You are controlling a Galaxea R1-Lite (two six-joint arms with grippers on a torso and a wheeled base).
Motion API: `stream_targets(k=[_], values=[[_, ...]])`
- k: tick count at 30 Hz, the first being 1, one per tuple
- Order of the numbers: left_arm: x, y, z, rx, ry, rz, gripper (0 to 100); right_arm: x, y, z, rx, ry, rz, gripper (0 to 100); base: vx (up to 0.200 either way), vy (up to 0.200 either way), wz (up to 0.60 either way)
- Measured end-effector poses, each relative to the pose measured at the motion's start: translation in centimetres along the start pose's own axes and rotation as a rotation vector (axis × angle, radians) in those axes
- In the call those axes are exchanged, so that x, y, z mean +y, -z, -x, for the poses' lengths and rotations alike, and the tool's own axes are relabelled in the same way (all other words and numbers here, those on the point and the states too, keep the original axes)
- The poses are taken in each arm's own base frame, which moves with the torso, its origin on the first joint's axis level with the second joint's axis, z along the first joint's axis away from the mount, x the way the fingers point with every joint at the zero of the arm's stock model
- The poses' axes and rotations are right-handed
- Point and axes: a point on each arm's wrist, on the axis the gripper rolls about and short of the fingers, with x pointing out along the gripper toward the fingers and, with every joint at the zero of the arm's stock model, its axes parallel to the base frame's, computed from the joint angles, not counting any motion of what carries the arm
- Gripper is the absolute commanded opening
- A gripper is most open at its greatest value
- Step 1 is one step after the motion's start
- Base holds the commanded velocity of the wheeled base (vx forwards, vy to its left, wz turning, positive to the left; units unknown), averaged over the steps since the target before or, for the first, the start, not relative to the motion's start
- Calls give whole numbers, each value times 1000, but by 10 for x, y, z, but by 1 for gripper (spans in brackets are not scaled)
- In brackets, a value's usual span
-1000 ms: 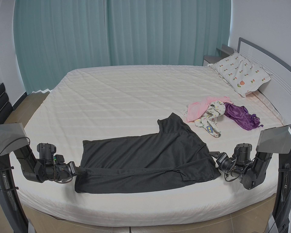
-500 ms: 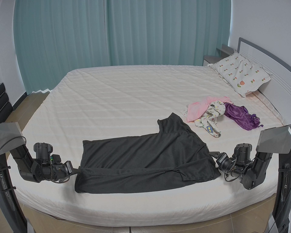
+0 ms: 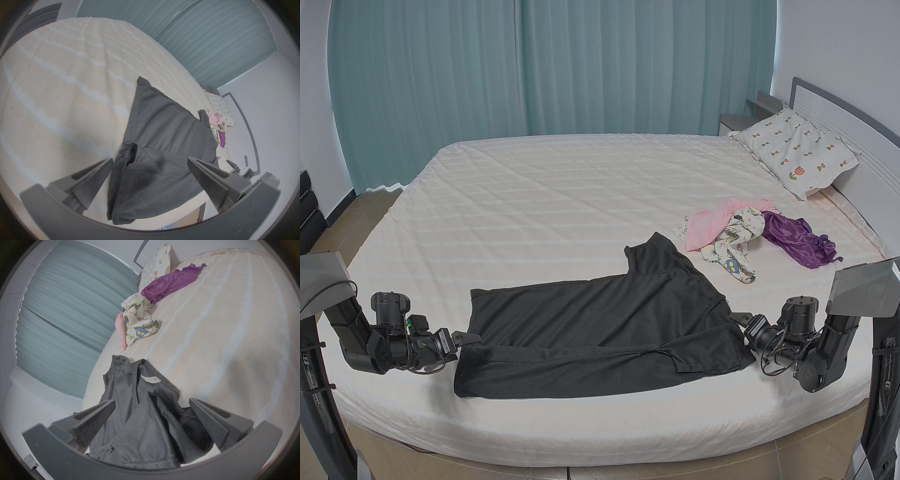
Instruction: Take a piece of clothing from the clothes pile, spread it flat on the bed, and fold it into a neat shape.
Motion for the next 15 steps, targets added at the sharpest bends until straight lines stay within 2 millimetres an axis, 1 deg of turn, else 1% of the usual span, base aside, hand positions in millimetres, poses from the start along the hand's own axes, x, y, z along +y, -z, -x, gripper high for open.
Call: stream_targets(k=[8,15], values=[[1,1,-3,24,43,2,100,0,1,0,13,-8,1,100,0,0,0],[1,1,-6,29,47,-7,100,0,1,0,14,-9,2,100,0,0,0]])
